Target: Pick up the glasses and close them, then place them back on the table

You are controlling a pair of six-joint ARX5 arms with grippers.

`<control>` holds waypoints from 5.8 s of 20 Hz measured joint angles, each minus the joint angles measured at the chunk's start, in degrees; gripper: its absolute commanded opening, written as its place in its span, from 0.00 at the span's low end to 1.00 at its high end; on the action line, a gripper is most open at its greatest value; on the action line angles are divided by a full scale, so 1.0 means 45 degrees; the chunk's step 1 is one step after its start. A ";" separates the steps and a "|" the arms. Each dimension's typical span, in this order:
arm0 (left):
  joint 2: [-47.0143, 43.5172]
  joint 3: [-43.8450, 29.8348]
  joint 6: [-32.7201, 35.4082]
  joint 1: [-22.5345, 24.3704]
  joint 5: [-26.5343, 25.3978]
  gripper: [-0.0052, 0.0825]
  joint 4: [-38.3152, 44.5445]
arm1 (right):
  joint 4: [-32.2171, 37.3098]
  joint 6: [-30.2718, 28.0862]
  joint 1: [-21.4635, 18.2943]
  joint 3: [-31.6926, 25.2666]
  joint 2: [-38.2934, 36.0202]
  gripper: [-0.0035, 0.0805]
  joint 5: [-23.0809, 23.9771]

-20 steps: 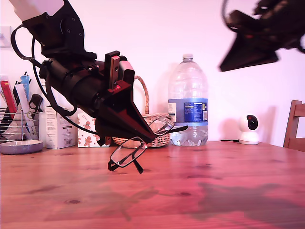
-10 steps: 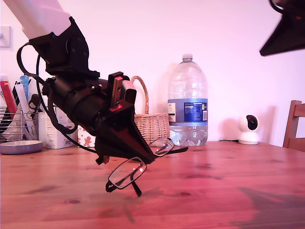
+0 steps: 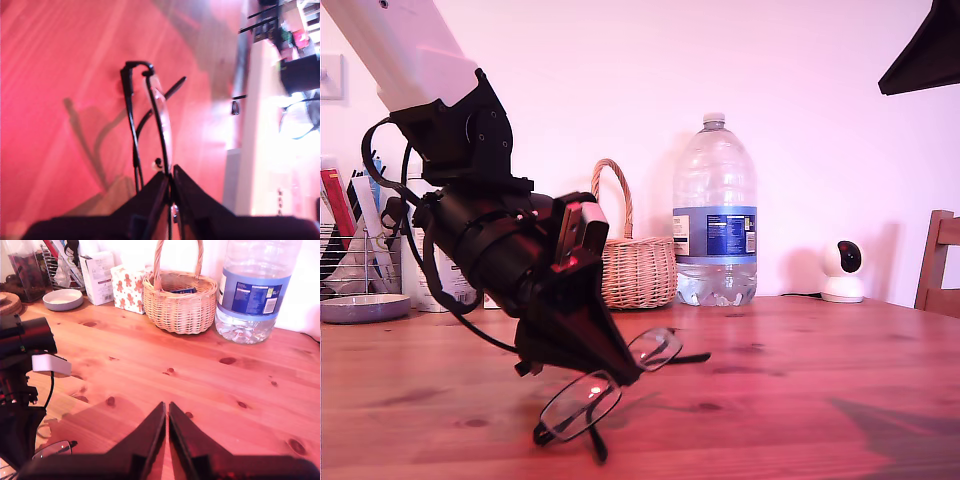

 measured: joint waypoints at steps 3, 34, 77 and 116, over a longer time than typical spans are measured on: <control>-0.0010 0.0000 -0.0257 -0.0136 -0.0398 0.14 0.0233 | 0.0000 0.0000 0.0000 0.0000 0.0000 0.03 0.0000; -0.0015 0.2059 -0.0568 -0.1919 -0.5872 0.47 -0.1146 | 0.0214 0.0039 0.0000 0.0000 0.0000 0.03 -0.0005; -0.5979 0.1360 -0.3211 -0.0534 -1.1676 0.04 0.3570 | -0.0937 0.1413 -0.2424 0.0000 0.0005 0.03 0.2064; -2.4397 -1.3950 -0.5600 0.4027 -1.0627 0.04 0.7873 | 0.1719 0.1681 0.0112 -0.5187 -0.5367 0.03 0.2759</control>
